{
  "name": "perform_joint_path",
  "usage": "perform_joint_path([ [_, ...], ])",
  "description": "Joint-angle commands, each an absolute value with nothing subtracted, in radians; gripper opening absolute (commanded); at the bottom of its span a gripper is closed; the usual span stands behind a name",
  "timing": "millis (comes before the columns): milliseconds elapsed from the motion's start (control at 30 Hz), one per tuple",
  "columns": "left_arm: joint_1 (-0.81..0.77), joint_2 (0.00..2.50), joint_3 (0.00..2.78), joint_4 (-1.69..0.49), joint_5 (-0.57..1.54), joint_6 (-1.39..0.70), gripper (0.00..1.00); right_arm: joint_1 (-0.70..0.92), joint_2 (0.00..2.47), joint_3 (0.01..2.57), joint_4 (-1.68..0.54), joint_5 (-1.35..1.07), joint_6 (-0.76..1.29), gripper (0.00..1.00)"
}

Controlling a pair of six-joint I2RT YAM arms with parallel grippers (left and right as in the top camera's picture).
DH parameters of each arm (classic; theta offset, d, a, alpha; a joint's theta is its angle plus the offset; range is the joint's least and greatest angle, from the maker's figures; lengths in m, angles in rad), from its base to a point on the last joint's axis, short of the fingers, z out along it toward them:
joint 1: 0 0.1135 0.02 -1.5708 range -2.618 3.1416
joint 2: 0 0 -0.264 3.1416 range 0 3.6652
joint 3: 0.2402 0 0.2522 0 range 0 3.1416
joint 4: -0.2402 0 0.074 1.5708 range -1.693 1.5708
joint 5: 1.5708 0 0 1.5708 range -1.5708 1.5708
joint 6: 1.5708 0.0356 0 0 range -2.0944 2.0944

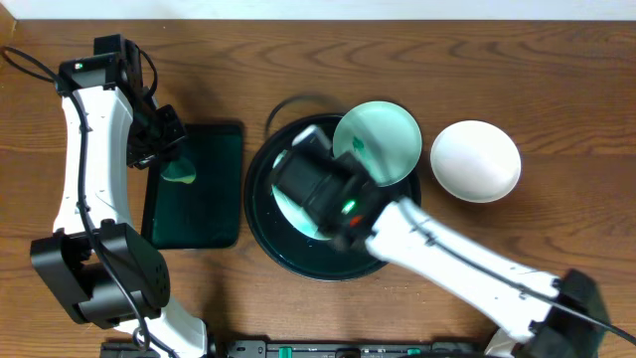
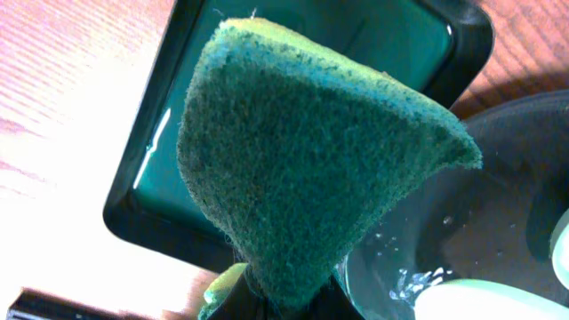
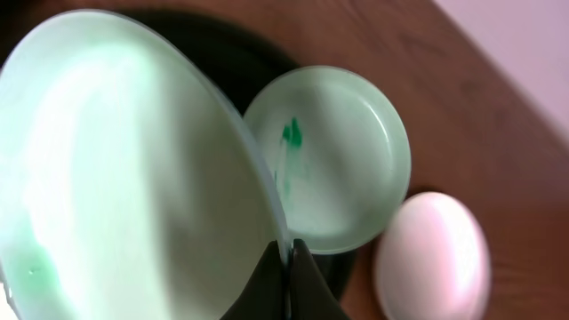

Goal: Clean dirty plates on tray and stack at the side
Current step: 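Lift the pale green plate and carry it onto the white plate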

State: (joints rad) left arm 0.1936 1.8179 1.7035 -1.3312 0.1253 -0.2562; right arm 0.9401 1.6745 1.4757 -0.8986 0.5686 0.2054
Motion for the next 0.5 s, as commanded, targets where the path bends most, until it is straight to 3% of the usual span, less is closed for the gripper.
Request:
perform_joint_path([
  [0,0.193,1.812,1.717,-1.334,0.124,-0.236,0.07,0.725,1.579,1.574,-0.937,0.133,0.247,0.01],
  [133,0.193,1.812,1.717,-1.334,0.123,-0.207,0.07,0.478,1.548,1.577,-0.981,-0.078,0.272,0.01],
  [233,0.193,1.812,1.717,-1.32,0.115,-0.153,0.07,0.204,1.551,1.574,-1.043,-0.191,0.3,0.01],
  [467,0.193,1.812,1.717,-1.281,0.105,-0.154,0.07,-0.132,1.624,1.547,-1.087,-0.101,0.355,0.01],
])
